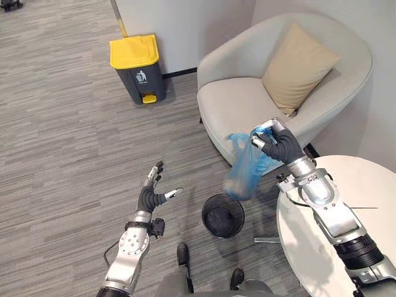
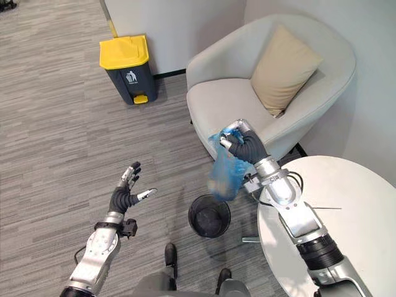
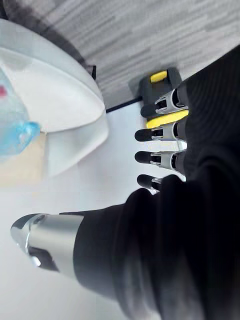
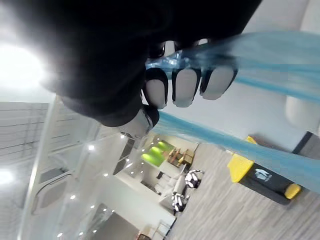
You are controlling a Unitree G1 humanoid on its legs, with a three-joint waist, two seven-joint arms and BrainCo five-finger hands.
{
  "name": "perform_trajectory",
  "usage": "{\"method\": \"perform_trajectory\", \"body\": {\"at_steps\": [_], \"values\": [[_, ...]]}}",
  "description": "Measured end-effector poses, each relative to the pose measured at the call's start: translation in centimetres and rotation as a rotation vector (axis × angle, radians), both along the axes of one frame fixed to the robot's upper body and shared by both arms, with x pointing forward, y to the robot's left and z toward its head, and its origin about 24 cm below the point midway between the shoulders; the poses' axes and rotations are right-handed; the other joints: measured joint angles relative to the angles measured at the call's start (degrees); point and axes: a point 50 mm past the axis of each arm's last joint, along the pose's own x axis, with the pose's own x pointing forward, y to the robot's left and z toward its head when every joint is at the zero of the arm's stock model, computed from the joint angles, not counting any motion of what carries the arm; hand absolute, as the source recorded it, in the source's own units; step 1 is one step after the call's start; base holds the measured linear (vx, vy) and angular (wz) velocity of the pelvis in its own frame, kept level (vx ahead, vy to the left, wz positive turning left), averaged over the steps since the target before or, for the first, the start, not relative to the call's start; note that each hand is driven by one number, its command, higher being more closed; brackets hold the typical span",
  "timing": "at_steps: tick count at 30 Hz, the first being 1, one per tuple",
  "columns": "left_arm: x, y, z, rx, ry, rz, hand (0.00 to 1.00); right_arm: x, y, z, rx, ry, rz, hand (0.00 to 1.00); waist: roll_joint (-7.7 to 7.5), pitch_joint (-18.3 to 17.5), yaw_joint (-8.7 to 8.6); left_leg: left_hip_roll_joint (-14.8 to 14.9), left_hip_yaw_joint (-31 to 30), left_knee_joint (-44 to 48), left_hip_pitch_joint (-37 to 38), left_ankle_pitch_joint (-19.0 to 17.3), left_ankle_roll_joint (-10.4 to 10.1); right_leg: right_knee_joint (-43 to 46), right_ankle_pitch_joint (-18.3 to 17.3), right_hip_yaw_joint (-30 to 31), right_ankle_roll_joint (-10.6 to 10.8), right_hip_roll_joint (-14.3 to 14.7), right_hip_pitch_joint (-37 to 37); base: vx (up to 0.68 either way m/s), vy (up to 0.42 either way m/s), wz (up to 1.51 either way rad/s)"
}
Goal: Gather rubbish on tea table into small bin, then transfer packed bag to large trash can.
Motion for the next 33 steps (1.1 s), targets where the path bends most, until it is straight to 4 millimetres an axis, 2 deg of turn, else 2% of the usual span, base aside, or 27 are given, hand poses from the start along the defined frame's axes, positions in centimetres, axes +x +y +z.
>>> {"method": "perform_trajectory", "body": {"at_steps": [4,11,18,29,33], "values": [[0.1,0.0,1.6,0.034,-0.07,-0.042,0.0,0.2,0.0,0.7,-0.002,-0.006,0.03,1.0,-0.05,-1.46,0.07,0.01,0.13,-0.25,0.08,-0.03,-0.04,-0.23,0.29,0.25,0.02,0.02,0.04,-0.02,0.008,-0.03],[1.3,-2.6,3.8,0.048,-0.168,-0.191,0.0,0.4,1.2,1.5,-0.002,-0.01,0.106,1.0,0.19,-2.62,0.17,-0.03,0.72,-0.25,0.56,0.0,-0.02,-1.89,1.83,0.99,0.16,0.15,0.94,0.0,0.009,-0.05],[1.0,-4.5,4.1,0.031,-0.187,-0.274,0.0,0.4,2.3,1.4,0.001,0.024,0.184,1.0,0.23,-3.56,0.14,0.13,1.28,-0.28,1.14,0.01,-0.02,-1.91,1.89,1.74,0.1,0.26,1.03,0.0,0.001,-0.05],[1.1,-6.4,4.5,0.119,-0.228,-0.356,0.0,0.3,4.5,2.7,0.066,0.019,0.323,1.0,0.06,-5.0,0.23,0.31,1.24,-0.29,1.51,0.32,-0.38,-1.98,2.47,2.06,-0.07,0.43,1.24,0.0,0.0,0.0],[1.1,-7.0,4.6,0.126,-0.243,-0.351,0.0,-0.4,6.3,2.5,0.083,0.025,0.406,1.0,0.01,-5.03,0.3,0.38,1.43,-0.3,1.68,0.32,-0.39,-2.05,2.68,2.51,-0.06,0.49,1.24,-0.01,0.004,-0.05]]}}
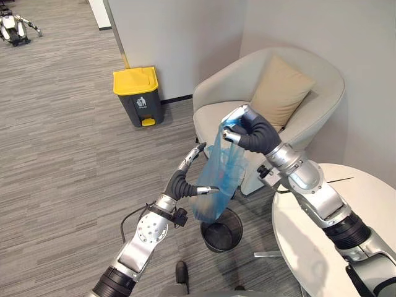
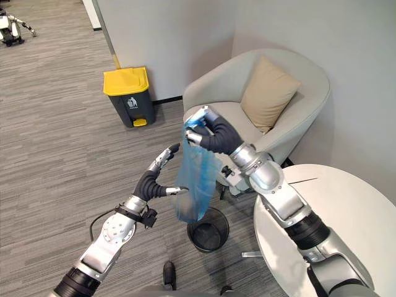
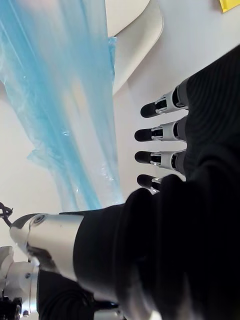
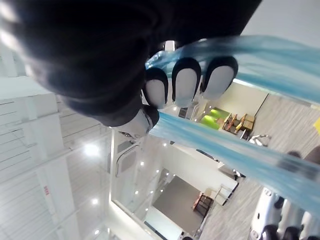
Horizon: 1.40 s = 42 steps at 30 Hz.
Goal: Gather rubbish on tea table into small bin, then transfer packed bag to large trash can.
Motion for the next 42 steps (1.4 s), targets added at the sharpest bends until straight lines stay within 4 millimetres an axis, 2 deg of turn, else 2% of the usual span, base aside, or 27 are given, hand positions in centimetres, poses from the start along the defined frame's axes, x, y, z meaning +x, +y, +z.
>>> {"method": "perform_trajectory", "body": {"at_steps": [9,13,21,28,33,42], "values": [[0.1,-1.2,-0.1,0.007,-0.025,0.064,0.0,-0.4,2.5,0.8,0.052,0.001,0.115,1.0,-0.11,-0.08,0.07,0.12,0.53,0.0,0.0,0.0,0.0,-0.94,0.76,0.61,0.2,0.16,0.13,0.0,0.003,-0.03],[0.4,-0.8,-3.0,0.093,0.057,0.144,0.0,-0.8,3.7,0.3,0.062,0.028,0.158,1.0,-0.1,-0.92,0.18,0.17,0.52,-0.01,0.01,0.0,0.0,-0.97,0.76,0.63,0.2,0.2,0.14,0.02,-0.004,0.0],[-1.0,0.6,-6.5,0.161,0.189,0.239,0.0,-0.8,4.6,0.0,0.086,0.052,0.18,1.0,-0.11,-1.13,0.37,0.27,0.49,-0.04,0.61,-0.03,-0.03,-1.0,0.7,0.61,0.22,0.26,0.76,0.0,0.0,0.0],[-1.5,1.7,-7.7,0.19,0.23,0.299,0.0,-0.8,5.4,-0.3,0.12,0.076,0.194,1.0,-0.33,-1.27,1.6,0.47,0.42,-0.04,0.54,-0.23,-0.29,-1.24,0.64,0.54,0.33,0.38,0.85,0.0,0.0,0.0],[-2.1,2.0,-9.0,0.209,0.287,0.308,0.0,-1.0,6.0,-0.1,0.152,0.08,0.212,1.0,-0.78,-1.55,1.62,0.48,0.23,-0.04,0.53,-0.1,-0.11,-1.53,0.7,0.34,0.27,0.37,1.08,0.01,-0.001,0.01],[-2.8,2.3,-9.7,0.215,0.325,0.319,0.0,-1.2,6.6,0.4,0.192,0.075,0.223,1.0,-1.02,-1.68,1.66,0.51,-0.43,-0.04,0.68,-0.24,-0.31,-1.76,0.63,-0.42,0.3,0.38,1.7,0.01,-0.003,0.03]]}}
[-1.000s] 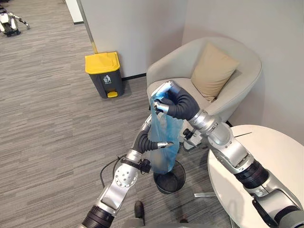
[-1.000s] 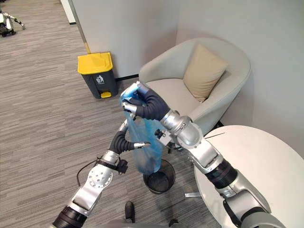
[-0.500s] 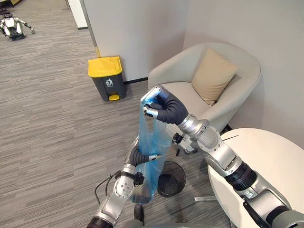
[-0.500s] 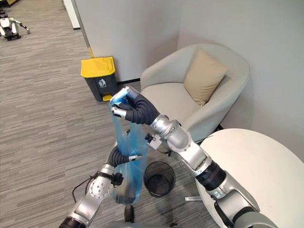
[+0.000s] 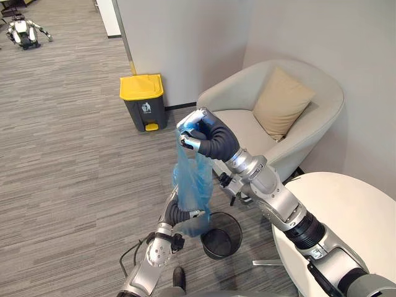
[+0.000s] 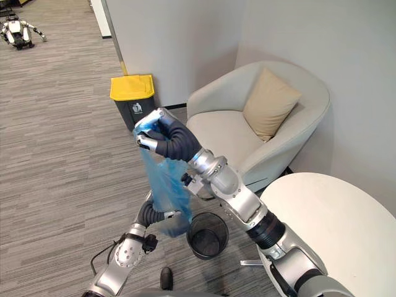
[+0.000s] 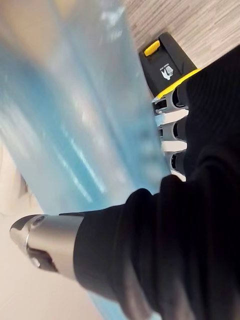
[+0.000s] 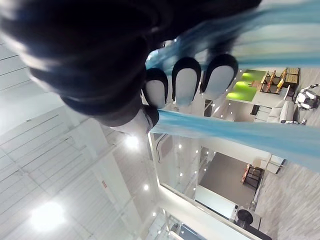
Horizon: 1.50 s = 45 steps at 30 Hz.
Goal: Gather rubbish on tea table into small bin, then transfer packed bag to large trash can.
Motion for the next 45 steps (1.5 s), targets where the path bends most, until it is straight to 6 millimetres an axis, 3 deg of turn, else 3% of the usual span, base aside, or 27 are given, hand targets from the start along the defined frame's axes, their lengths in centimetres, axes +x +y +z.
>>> {"method": "perform_trajectory", "body": {"at_steps": [7,13,15,16,23,29,42,43,45], "values": [[0.1,-0.7,0.6,-0.021,-0.025,-0.013,0.0,-0.9,0.7,0.7,0.029,-0.023,0.046,1.0,-0.07,-0.01,0.06,0.1,-0.79,0.0,-0.18,-0.02,-0.02,-0.06,-0.18,-0.78,0.0,0.03,0.3,0.01,-0.007,0.06],[2.8,-5.9,4.1,-0.091,-0.15,-0.109,0.0,-2.2,2.6,1.1,0.094,-0.007,0.117,1.0,-0.61,-0.23,-0.14,0.09,-1.44,0.0,-0.17,-0.01,-0.01,-0.74,-0.15,-1.62,0.01,0.0,1.07,0.01,-0.007,0.06],[3.9,-6.8,4.7,-0.073,-0.182,-0.117,0.0,-2.3,2.7,1.1,0.102,-0.003,0.122,1.0,-0.86,-0.39,-0.25,0.09,-1.44,0.0,-0.14,0.05,0.05,-0.69,-0.05,-1.62,-0.14,0.01,1.1,0.0,0.0,0.0],[4.4,-7.0,5.0,-0.059,-0.197,-0.116,1.0,-2.3,2.7,1.1,0.103,-0.001,0.123,1.0,-0.94,-0.45,-0.29,0.08,-1.45,0.0,-0.09,0.2,0.25,-0.64,-0.03,-1.62,-0.18,0.0,1.11,0.0,0.0,0.0],[5.4,-7.2,4.8,-0.01,-0.195,-0.105,1.0,-2.0,2.7,0.9,0.108,0.048,0.117,1.0,-0.96,-0.46,-1.69,0.03,-1.62,0.0,0.14,0.42,0.02,0.07,-0.17,-1.74,-0.18,0.03,1.14,0.0,0.0,0.0],[5.5,-7.8,4.4,0.002,-0.178,-0.135,1.0,-2.0,2.7,0.9,0.106,0.055,0.119,1.0,-0.95,-0.46,-1.82,0.08,-1.67,-0.01,0.3,0.44,-0.03,0.17,-0.25,-1.73,-0.22,0.14,1.17,0.0,0.0,0.0],[5.8,-7.1,4.1,-0.063,-0.137,-0.094,1.0,-1.6,1.9,0.9,0.153,0.064,0.094,1.0,-0.96,-0.45,-1.88,0.03,-2.22,-0.02,0.31,0.45,-0.02,0.13,-0.24,-2.32,-0.22,0.11,1.93,0.0,0.0,0.02],[5.9,-6.9,4.2,-0.069,-0.136,-0.084,1.0,-1.6,1.7,0.7,0.157,0.065,0.08,0.0,-0.97,-0.45,-1.86,0.02,-2.33,-0.02,0.31,0.45,-0.02,0.13,-0.24,-2.42,-0.22,0.11,1.96,0.0,0.0,0.05],[6.0,-6.7,4.3,-0.086,-0.136,-0.076,1.0,-1.5,1.2,0.2,0.148,0.067,0.048,0.0,-0.97,-0.44,-1.88,0.0,-2.54,-0.02,0.29,0.45,-0.02,0.13,-0.26,-2.62,-0.21,0.08,2.02,0.0,-0.001,0.06]]}}
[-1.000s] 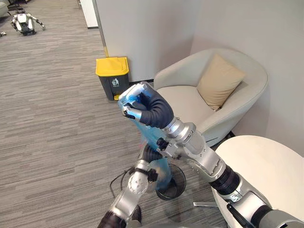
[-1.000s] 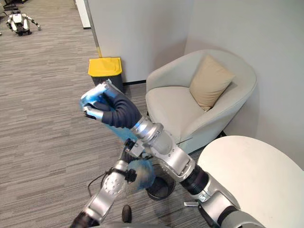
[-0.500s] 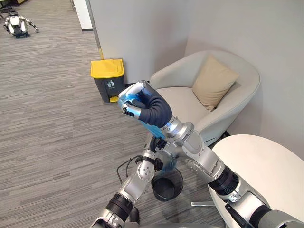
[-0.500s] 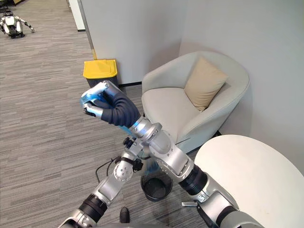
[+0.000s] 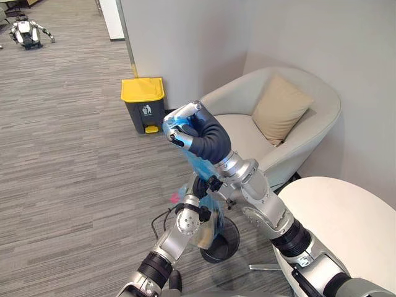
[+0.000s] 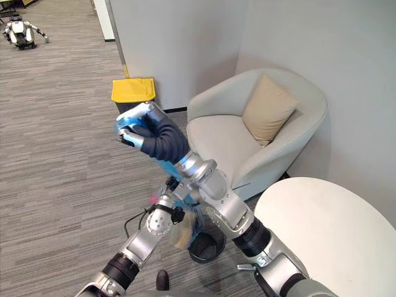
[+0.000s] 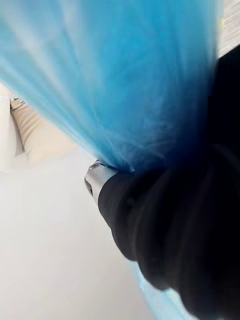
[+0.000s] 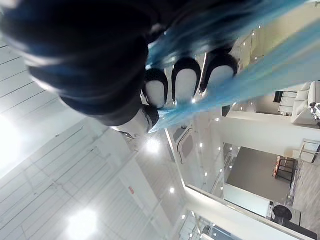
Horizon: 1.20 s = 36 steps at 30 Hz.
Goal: Gather rubbish on tea table into small bin, then transfer packed bag to large trash can.
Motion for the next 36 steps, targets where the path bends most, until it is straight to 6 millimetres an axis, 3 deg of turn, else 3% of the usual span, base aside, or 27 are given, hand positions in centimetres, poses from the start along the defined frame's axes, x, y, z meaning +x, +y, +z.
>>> {"method": "perform_trajectory", "body": {"at_steps": [8,18,23,28,33,36], "values": [[-0.3,0.6,3.0,-0.091,-0.127,0.02,1.0,0.2,-2.2,-2.9,-0.171,-0.044,-0.174,0.0,-0.13,0.09,0.0,-0.32,-0.68,-0.01,-0.18,-0.16,-0.21,-0.02,-0.12,-0.86,0.0,-0.06,0.41,0.0,0.001,0.05],[-1.1,4.2,3.4,-0.109,-0.161,0.143,1.0,0.1,-6.3,-4.3,-0.433,-0.214,-0.371,0.0,-0.78,1.35,0.05,-0.42,-0.86,-0.01,0.05,-0.23,-0.28,-0.1,-0.24,-1.1,0.03,-0.09,0.85,0.0,-0.002,0.01],[-1.4,6.2,2.8,-0.097,-0.144,0.224,1.0,-0.2,-7.8,-3.3,-0.437,-0.328,-0.512,0.0,-0.53,1.64,0.04,-0.51,-0.85,-0.01,0.04,-0.25,-0.27,-0.11,-0.32,-1.13,0.03,-0.14,0.87,0.0,0.0,0.0],[-2.4,8.8,1.5,-0.074,-0.099,0.327,1.0,-0.4,-10.6,-2.5,-0.423,-0.387,-0.735,0.0,-0.33,1.98,0.1,-0.65,-0.82,-0.01,-0.03,-0.32,-0.18,-0.11,-0.55,-1.36,-0.02,-0.25,0.9,0.0,0.0,0.0],[-3.8,11.6,0.4,-0.056,-0.054,0.446,1.0,-1.4,-13.3,-1.7,-0.331,-0.391,-0.94,0.0,-0.2,2.06,0.04,-0.68,-0.81,-0.01,-0.03,-0.34,-0.15,-0.11,-0.72,-1.38,-0.06,-0.3,0.91,0.0,0.0,0.0],[-4.9,13.4,-0.5,-0.048,-0.017,0.527,1.0,-1.9,-14.8,-2.3,-0.276,-0.333,-1.04,0.0,-0.07,2.14,-0.04,-0.68,-0.83,-0.02,-0.01,-0.34,-0.15,-0.12,-0.81,-1.42,-0.11,-0.31,0.94,0.0,0.0,0.0]]}}
